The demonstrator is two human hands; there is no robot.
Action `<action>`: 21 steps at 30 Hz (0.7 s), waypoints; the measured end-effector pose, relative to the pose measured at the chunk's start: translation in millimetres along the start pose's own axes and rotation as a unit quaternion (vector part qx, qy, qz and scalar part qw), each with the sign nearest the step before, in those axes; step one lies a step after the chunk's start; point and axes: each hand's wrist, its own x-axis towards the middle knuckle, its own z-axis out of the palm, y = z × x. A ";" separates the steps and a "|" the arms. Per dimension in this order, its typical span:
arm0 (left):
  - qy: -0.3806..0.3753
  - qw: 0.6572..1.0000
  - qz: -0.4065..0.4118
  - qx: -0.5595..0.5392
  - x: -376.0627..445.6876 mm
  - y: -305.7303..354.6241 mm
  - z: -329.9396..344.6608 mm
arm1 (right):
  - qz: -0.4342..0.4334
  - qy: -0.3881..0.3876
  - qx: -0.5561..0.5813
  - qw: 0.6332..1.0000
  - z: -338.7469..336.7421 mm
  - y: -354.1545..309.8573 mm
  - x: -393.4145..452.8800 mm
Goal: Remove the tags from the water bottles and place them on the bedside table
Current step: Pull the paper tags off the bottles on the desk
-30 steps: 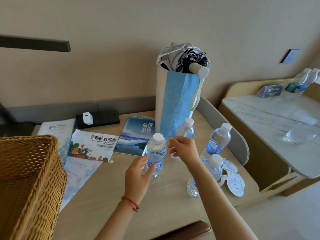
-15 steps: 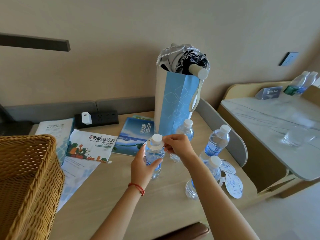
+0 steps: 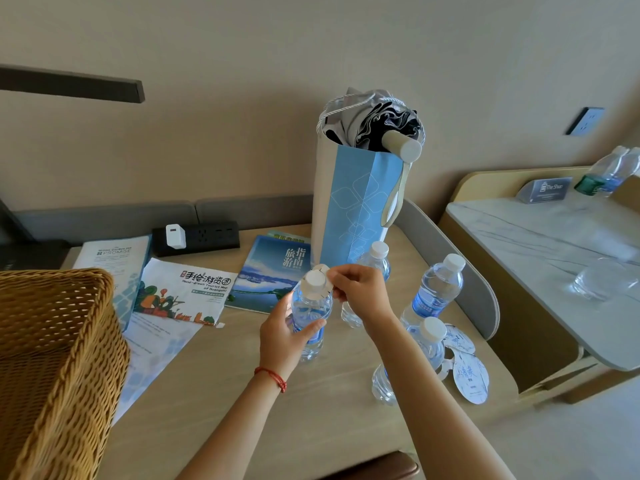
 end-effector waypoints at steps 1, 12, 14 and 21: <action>0.001 1.000 0.000 -0.001 0.0 -0.2 0.2 | -0.009 0.000 -0.001 1.000 0.4 -0.7 -0.8; -0.003 1.000 -0.009 -0.009 0.4 -3.8 -0.9 | -0.064 0.009 0.035 0.997 3.6 -22.9 -10.2; 0.001 1.000 -0.006 -0.010 0.3 -3.5 -1.0 | -0.065 0.020 0.060 0.996 -2.5 -27.5 -13.1; 0.005 1.000 -0.003 -0.012 0.7 -1.5 -2.2 | -0.088 0.089 0.080 0.989 -49.5 -41.5 -15.2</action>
